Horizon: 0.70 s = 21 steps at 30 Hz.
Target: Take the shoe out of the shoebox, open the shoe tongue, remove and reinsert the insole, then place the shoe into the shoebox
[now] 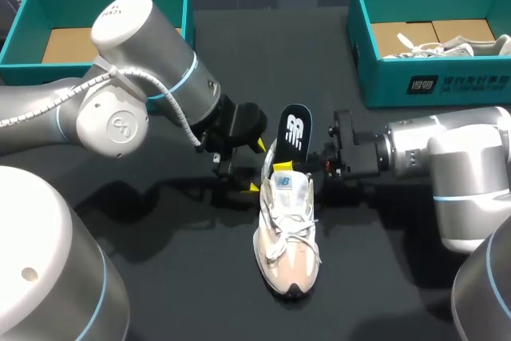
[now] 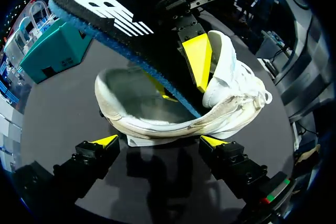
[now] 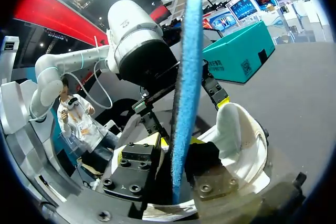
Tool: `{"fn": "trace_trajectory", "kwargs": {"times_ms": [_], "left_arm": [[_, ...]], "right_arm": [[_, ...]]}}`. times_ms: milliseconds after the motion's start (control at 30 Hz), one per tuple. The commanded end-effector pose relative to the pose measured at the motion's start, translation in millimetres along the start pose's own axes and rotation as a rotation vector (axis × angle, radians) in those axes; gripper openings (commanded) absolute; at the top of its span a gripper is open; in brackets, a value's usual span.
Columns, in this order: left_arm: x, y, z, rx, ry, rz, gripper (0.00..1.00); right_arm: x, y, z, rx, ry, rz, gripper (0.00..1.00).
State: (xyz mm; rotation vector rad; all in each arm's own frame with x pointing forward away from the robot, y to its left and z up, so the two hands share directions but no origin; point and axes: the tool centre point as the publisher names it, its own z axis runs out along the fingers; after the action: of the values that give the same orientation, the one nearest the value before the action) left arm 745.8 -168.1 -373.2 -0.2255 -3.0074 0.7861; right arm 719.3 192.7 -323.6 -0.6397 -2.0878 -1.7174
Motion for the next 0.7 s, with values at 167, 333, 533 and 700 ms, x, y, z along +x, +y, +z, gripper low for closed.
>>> {"fn": "trace_trajectory", "kwargs": {"times_ms": [167, 333, 533, 700], "left_arm": [[-0.1, 0, 1, -0.002, 0.000, 0.001, 1.00], [-0.1, 0, 1, -0.002, 0.000, 0.001, 1.00], [-0.1, 0, 1, -0.002, 0.000, 0.001, 1.00], [-0.1, 0, 1, -0.002, 0.000, 0.001, 1.00]], "right_arm": [[-0.2, 20.7, -4, 0.024, -0.007, -0.032, 0.29], [-5.0, 30.0, -9, 0.025, -0.017, -0.046, 0.28], [-9.0, 34.1, -18, 0.019, -0.039, -0.043, 0.27], [-10.3, 34.4, -22, 0.014, -0.047, -0.036, 0.24]]}}
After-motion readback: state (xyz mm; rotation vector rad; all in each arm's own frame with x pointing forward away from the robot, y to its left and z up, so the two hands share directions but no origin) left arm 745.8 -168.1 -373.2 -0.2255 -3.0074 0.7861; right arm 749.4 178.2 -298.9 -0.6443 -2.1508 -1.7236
